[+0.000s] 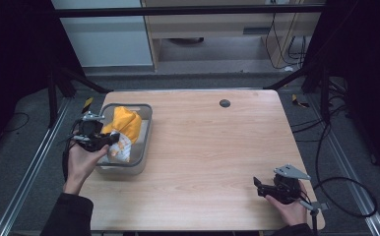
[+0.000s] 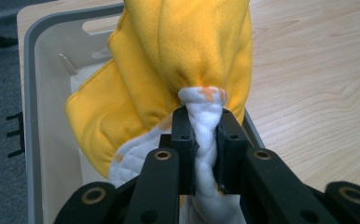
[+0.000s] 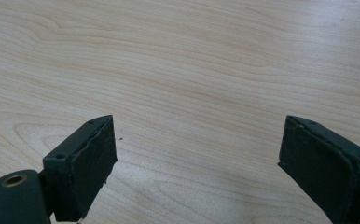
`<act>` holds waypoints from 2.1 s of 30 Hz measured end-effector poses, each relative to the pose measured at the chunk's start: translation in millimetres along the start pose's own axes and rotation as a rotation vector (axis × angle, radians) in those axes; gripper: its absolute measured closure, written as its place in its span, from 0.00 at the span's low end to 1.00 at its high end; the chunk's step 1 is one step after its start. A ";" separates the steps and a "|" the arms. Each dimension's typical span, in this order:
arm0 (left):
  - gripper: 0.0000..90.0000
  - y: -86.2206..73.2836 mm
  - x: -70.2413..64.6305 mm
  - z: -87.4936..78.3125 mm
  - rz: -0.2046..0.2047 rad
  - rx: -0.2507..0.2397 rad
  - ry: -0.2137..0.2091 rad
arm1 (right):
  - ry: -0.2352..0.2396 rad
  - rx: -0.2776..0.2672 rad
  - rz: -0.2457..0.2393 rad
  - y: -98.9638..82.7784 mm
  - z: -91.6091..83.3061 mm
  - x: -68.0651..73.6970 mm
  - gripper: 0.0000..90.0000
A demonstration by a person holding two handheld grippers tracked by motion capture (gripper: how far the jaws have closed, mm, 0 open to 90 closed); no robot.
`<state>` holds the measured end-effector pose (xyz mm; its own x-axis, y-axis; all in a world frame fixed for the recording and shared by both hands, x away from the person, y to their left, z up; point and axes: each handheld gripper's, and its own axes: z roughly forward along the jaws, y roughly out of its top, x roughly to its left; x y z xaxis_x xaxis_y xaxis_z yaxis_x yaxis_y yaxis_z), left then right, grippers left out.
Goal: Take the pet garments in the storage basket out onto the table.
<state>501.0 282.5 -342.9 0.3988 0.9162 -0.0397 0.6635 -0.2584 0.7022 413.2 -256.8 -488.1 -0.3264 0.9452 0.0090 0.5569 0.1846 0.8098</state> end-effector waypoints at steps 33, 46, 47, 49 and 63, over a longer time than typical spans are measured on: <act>0.89 21.0 -56.3 -45.0 0.180 -0.065 -0.126 | -0.003 -0.011 -0.001 0.4 -0.9 -0.3 0.12; 0.89 26.2 -81.0 -42.4 0.243 -0.061 -0.175 | -0.004 -0.015 -0.002 0.5 -1.4 -0.6 0.11; 0.89 26.6 -82.4 -41.8 0.244 -0.063 -0.178 | -0.004 -0.015 -0.001 0.4 -1.4 -0.5 0.11; 0.89 27.9 -85.6 -40.8 0.260 -0.060 -0.182 | -0.003 -0.017 0.000 0.5 -1.7 -0.6 0.11; 0.89 32.9 -110.9 -29.5 0.329 -0.034 -0.225 | -0.011 -0.019 0.000 0.2 -2.2 -1.4 0.11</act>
<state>459.9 181.4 -294.4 0.7180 0.6949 0.0389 0.4573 -0.5132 0.7263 412.1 -258.7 -486.6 -0.3181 0.9481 0.0033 0.5423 0.1791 0.8209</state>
